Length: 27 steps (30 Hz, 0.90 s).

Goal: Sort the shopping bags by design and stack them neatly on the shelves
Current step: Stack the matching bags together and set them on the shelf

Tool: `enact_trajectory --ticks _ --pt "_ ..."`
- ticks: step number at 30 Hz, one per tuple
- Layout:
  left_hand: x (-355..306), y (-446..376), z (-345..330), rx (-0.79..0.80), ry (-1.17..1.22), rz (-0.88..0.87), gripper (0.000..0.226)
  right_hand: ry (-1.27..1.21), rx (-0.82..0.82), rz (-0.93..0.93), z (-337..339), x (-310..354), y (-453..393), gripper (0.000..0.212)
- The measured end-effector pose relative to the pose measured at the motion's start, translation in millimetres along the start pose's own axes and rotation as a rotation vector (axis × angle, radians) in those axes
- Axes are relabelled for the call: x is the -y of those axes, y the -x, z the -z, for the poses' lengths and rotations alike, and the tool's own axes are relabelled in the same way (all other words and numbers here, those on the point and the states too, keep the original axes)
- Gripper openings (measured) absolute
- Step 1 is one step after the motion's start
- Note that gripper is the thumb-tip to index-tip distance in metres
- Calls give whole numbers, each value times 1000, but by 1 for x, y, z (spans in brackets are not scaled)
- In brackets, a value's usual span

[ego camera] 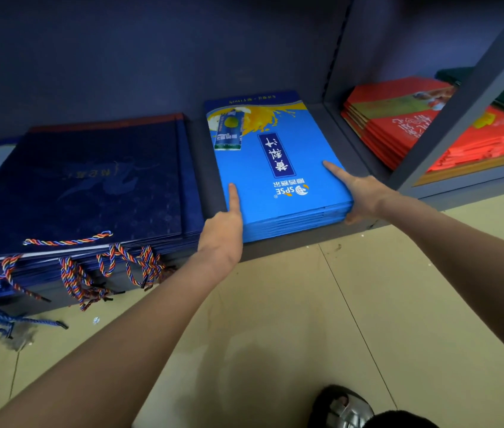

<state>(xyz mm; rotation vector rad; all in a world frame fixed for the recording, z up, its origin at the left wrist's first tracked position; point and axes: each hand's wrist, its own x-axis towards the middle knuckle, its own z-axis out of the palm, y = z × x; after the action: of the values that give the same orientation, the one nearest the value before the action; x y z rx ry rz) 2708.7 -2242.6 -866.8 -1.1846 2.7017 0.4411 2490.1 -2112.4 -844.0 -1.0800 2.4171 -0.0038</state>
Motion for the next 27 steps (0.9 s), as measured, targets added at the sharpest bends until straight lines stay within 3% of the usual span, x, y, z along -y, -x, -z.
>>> enact_trajectory --ticks 20,27 --pt "-9 -4 32 236 56 -39 119 79 72 34 15 -13 3 124" --pt "-7 6 43 168 20 -84 105 -40 -78 134 25 -16 33 101"
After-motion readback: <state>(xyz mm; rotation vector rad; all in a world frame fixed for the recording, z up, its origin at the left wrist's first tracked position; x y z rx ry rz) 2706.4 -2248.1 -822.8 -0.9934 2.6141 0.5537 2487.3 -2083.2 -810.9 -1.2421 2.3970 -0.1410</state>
